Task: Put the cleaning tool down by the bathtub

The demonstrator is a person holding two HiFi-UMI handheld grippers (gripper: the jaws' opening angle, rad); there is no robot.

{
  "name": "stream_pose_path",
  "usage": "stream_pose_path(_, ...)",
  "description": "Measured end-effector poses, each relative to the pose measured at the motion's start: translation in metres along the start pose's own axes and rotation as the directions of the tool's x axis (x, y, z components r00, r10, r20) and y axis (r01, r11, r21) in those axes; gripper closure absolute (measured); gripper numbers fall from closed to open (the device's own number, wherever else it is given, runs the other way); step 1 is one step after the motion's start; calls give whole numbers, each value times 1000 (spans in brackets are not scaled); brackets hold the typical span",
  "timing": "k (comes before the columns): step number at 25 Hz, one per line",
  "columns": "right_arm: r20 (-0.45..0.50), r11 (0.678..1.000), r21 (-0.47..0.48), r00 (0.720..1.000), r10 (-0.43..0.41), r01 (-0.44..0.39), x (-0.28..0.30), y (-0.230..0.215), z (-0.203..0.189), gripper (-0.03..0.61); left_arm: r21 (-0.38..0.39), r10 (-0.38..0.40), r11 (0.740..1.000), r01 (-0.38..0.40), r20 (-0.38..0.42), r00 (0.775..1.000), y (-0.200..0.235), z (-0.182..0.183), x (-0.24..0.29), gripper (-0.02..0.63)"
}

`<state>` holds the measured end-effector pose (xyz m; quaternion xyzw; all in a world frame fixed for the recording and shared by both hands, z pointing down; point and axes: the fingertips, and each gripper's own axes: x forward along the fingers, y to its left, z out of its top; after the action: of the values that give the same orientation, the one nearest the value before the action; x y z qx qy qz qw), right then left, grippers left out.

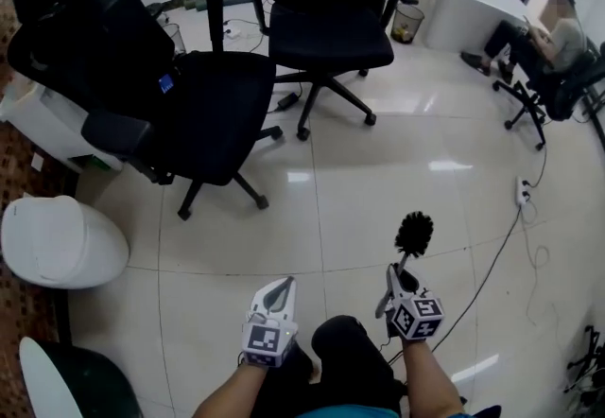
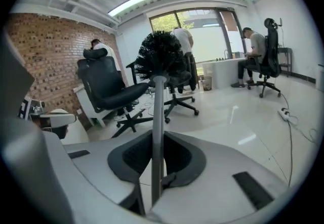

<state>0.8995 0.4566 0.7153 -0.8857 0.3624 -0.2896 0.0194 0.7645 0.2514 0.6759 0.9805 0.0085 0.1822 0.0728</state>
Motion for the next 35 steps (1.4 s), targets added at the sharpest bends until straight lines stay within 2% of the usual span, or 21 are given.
stream_pose_path(4, 17, 989, -60, 990, 138, -137, -60, 83, 86, 514, -41, 33, 999, -31, 58, 998, -21, 97, -83, 615)
stream_pose_path(7, 15, 963, -132, 971, 240, -236, -101, 146, 147, 514, -46, 54, 998, -51, 87, 995, -31, 165, -140, 615)
stream_pose_path(12, 37, 933, -152, 942, 334, -325, -164, 237, 227, 514, -39, 144, 989, -141, 80, 986, -14, 253, -230, 615)
stream_pose_path(14, 43, 915, -174, 926, 376, -364, -180, 268, 254, 514, -37, 211, 977, -208, 99, 972, 0, 286, -262, 615)
stream_pose_path(17, 50, 883, -203, 896, 441, -423, -190, 303, 279, 514, -63, 325, 946, -319, 151, 934, 19, 322, -298, 615)
stream_pose_path(21, 35, 847, -218, 864, 503, -485, -188, 328, 290, 514, -100, 467, 884, -456, 179, 866, 31, 331, -325, 615)
stream_pose_path(22, 31, 836, -227, 854, 519, -500, -188, 334, 293, 514, -109, 485, 875, -472, 185, 855, 29, 330, -329, 615)
stream_pose_path(25, 15, 805, -255, 830, 558, -536, -193, 349, 297, 514, -114, 504, 864, -491, 203, 840, 18, 327, -341, 615)
stream_pose_path(28, -3, 788, -262, 817, 577, -557, -195, 365, 293, 514, -151, 526, 850, -504, 197, 827, 24, 324, -355, 615)
stream_pose_path(31, -8, 771, -287, 806, 591, -568, -197, 394, 287, 514, -166, 542, 840, -517, 207, 815, 44, 319, -375, 615)
stream_pose_path(35, -4, 757, -315, 799, 602, -572, -188, 451, 282, 514, -115, 566, 824, -554, 205, 799, 92, 315, -416, 615)
